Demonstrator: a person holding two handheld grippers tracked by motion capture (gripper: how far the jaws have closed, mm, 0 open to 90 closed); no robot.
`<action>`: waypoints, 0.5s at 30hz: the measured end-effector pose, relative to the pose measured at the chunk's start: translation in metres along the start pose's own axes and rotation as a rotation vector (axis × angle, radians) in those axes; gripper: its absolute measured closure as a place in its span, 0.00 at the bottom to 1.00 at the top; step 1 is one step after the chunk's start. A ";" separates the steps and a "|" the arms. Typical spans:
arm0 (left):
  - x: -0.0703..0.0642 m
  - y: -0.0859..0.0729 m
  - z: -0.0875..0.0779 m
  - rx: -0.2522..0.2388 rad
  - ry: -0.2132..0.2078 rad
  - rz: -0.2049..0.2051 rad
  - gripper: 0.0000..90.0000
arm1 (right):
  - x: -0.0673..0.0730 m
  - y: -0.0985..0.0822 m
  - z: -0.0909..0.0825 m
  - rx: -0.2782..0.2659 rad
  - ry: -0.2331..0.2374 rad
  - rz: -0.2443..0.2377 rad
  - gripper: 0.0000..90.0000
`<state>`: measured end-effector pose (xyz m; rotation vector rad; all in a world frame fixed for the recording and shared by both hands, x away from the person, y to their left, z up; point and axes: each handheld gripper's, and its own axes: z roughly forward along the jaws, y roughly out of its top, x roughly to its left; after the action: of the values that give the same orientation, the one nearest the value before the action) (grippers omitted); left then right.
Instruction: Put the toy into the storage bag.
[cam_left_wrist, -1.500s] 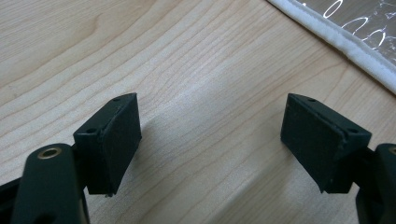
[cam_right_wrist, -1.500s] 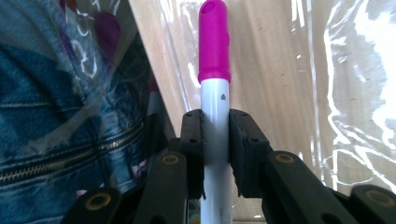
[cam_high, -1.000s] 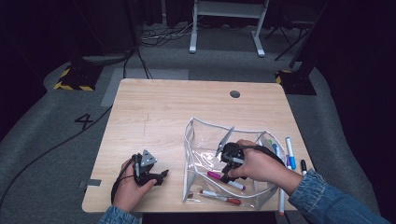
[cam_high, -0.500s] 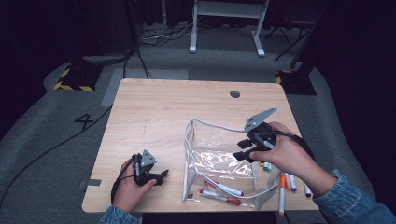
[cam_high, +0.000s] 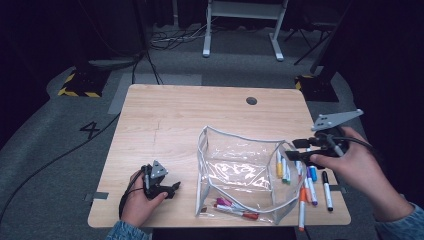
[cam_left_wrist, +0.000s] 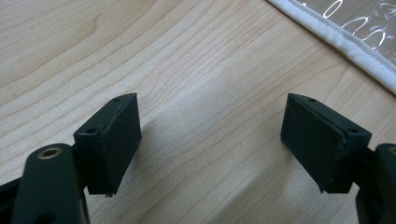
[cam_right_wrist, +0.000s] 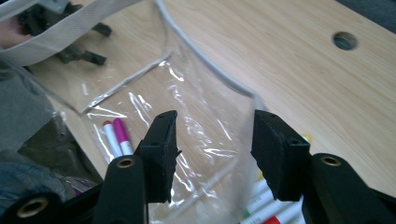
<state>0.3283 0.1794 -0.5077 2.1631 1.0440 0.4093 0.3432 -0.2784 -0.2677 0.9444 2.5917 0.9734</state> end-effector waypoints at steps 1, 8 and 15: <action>0.000 0.000 0.000 0.000 -0.001 0.000 0.23 | -0.005 -0.005 -0.005 -0.005 -0.010 0.019 0.57; 0.000 0.000 0.000 -0.001 0.000 0.000 0.23 | -0.039 -0.044 -0.024 -0.007 -0.120 0.131 0.57; -0.001 0.000 0.000 -0.001 -0.005 -0.009 0.23 | -0.068 -0.090 -0.015 0.063 -0.201 0.243 0.58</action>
<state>0.3280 0.1790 -0.5080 2.1565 1.0504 0.4006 0.3452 -0.3815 -0.3166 1.3257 2.3920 0.8062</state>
